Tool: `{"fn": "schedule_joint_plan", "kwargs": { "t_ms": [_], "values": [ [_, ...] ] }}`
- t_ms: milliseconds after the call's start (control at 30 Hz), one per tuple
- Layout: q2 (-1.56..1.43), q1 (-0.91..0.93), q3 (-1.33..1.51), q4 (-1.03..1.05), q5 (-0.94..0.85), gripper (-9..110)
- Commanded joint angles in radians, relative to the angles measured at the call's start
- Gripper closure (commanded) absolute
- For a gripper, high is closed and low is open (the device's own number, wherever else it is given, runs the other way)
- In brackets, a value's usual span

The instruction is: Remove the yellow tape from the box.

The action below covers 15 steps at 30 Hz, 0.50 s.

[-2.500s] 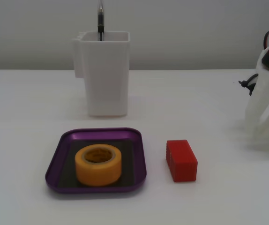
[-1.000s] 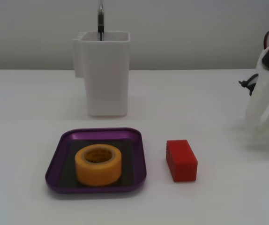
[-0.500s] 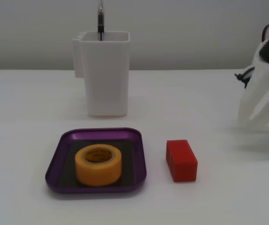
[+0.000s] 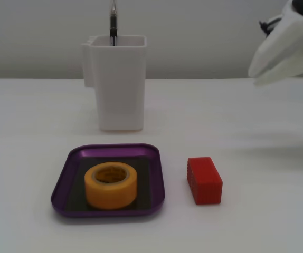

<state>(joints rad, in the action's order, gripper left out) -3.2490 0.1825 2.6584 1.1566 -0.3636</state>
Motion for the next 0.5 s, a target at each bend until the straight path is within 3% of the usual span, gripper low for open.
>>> {"fn": "schedule_joint_plan", "kwargs": {
  "t_ms": [0,233,467],
  "values": [
    [0.261,0.005,-0.216,-0.017,-0.018,100],
    [0.838,-0.184,-0.629,0.083,-0.015,99],
    [1.278,-0.387,-0.973,0.195,0.021,91]
  ]
}}
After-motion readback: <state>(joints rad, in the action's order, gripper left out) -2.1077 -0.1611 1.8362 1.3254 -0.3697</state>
